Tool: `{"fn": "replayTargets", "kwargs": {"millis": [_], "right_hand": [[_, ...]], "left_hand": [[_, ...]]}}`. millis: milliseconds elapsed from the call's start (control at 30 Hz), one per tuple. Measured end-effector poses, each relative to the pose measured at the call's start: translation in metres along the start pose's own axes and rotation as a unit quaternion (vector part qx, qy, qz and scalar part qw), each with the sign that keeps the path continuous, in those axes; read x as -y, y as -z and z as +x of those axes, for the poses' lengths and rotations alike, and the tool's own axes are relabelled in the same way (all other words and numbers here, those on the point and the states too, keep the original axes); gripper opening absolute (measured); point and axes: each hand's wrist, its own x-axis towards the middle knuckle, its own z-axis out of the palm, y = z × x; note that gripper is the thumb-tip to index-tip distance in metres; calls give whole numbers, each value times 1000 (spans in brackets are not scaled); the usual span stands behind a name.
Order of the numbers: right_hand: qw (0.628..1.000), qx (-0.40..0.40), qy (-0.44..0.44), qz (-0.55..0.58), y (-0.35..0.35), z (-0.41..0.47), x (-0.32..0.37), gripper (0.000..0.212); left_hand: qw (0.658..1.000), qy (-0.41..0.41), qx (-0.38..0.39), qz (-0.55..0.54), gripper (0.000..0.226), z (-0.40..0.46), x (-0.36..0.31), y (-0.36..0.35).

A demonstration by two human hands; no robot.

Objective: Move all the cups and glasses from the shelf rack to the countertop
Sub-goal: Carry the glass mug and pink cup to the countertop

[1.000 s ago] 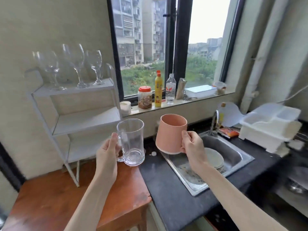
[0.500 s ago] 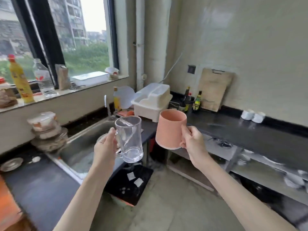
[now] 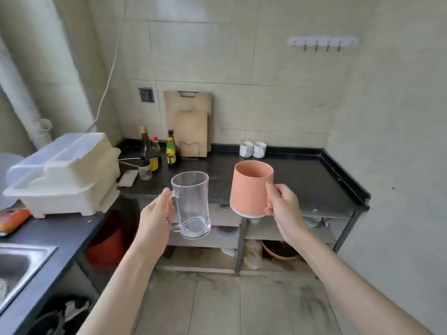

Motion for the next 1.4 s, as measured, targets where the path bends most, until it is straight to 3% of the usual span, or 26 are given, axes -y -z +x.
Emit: {"fn": "replayTargets", "kwargs": {"millis": [67,167,233,433,733,900,1100,1400], "right_hand": [[1000,-22,-14,-16,15,43,-12,24],[997,-55,-36,-33,41,102,-28,25],[995,-80,-45,-45,60,138,-36,25],[987,-136,-76,-42,114,230,-67,24],[984,-123,-120,-51,179,413,-146,26],[976,-93,-174,-96,209,507,-191,29],[965,-70,-222,-117,225,595,-237,23],[963,-66,-243,-96,194,692,-303,25]], "left_hand": [[999,6,39,5,31,44,12,-40],[996,48,70,18,46,100,21,-97],[991,44,117,43,31,129,25,-135],[978,100,174,62,34,206,56,-234],[976,139,141,89,40,324,130,-384],[971,193,121,69,28,378,171,-460],[959,246,116,79,24,431,215,-501],[949,236,156,137,29,523,264,-547]]}}
